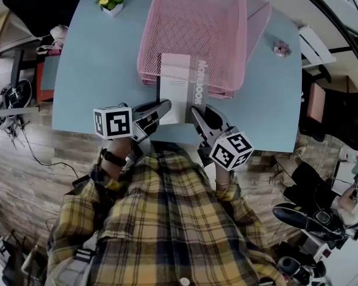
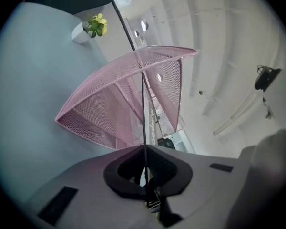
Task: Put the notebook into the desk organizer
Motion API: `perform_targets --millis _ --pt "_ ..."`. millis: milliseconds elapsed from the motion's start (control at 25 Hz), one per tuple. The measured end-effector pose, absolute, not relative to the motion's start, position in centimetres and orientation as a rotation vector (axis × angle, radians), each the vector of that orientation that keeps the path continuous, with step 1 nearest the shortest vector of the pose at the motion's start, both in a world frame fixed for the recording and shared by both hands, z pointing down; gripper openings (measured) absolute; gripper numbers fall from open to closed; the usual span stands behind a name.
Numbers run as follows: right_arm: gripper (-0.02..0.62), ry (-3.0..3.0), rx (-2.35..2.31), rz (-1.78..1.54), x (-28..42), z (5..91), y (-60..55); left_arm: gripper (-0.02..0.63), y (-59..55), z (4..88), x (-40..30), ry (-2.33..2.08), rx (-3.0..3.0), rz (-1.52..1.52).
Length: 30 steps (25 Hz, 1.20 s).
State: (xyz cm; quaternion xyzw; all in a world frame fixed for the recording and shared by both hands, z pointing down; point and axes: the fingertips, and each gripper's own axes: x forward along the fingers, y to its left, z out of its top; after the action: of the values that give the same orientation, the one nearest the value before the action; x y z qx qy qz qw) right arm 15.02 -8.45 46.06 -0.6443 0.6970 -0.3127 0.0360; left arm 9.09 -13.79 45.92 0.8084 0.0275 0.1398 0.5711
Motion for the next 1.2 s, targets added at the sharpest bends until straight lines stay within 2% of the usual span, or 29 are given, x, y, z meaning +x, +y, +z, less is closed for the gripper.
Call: perform_targets --millis 120,200,360,680,1080,1120,1200 --pt "0.112 2.158 -1.998 -0.91 15.5 45.6 -8.5 0.003 -14.0 45.6 9.4 0.094 1.818 0.288" --pt "0.168 2.198 -2.009 -0.881 15.6 45.3 -8.4 0.003 -14.2 45.4 9.6 0.098 1.789 0.262" --pt "0.225 2.309 -2.033 -0.812 15.2 45.0 -7.9 0.003 -14.2 45.0 10.2 0.097 1.674 0.216" --pt "0.317 2.562 -2.153 -0.609 13.9 45.2 -7.3 0.003 -14.8 45.0 10.6 0.132 1.698 0.244" --pt "0.325 2.582 -2.269 -0.532 13.7 45.7 -7.7 0.005 -14.9 44.6 10.8 0.15 1.668 0.222" --pt "0.325 2.577 -2.276 -0.534 13.8 45.7 -7.7 0.013 -14.9 44.5 10.8 0.149 1.67 0.213" --pt "0.325 2.571 -2.286 -0.545 13.8 45.7 -7.5 0.072 -14.9 44.4 10.6 0.139 1.697 0.21"
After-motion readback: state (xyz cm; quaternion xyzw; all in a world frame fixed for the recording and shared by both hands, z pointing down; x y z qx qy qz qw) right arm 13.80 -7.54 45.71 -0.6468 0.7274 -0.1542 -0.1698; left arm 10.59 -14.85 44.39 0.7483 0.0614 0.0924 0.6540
